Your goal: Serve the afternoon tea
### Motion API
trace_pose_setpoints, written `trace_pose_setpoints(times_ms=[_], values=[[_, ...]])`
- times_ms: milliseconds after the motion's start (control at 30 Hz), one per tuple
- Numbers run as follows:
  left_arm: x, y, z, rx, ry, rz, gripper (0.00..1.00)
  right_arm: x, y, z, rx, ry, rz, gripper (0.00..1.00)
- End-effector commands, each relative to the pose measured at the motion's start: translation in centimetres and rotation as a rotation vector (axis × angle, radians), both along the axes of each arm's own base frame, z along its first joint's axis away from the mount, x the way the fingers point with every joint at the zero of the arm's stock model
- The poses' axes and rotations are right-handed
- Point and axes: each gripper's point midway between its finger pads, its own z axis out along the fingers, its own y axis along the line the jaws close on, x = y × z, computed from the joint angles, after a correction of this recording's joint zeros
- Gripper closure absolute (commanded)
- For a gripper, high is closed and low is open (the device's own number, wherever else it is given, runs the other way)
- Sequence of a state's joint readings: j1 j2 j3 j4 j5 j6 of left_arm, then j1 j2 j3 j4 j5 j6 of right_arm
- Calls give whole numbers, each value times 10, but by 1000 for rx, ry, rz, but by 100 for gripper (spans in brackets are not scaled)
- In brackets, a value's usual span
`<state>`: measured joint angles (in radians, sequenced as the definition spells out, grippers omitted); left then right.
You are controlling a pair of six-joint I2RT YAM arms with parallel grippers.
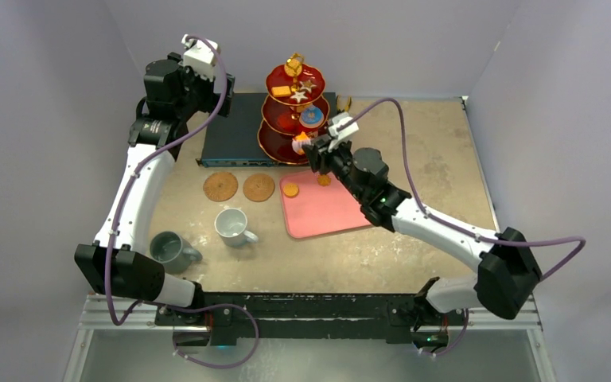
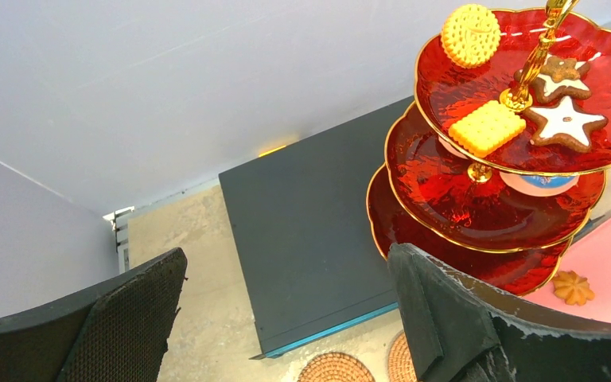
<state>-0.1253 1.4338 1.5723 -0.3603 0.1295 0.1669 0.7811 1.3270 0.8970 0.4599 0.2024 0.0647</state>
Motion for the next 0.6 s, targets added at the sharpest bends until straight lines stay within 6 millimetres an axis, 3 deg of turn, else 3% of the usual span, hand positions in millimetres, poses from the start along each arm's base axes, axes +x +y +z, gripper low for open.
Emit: trace_pose_setpoints(times_ms=[0, 300, 567], values=[[-6, 2, 18, -25, -54, 7, 1, 12, 23, 47, 20, -88, 50, 74], [-7, 5, 18, -16, -56, 14, 0, 39, 48, 54, 24, -107, 56, 72], [-5, 2, 11, -26, -40, 4, 1, 69, 49, 48, 32, -118, 9, 72]])
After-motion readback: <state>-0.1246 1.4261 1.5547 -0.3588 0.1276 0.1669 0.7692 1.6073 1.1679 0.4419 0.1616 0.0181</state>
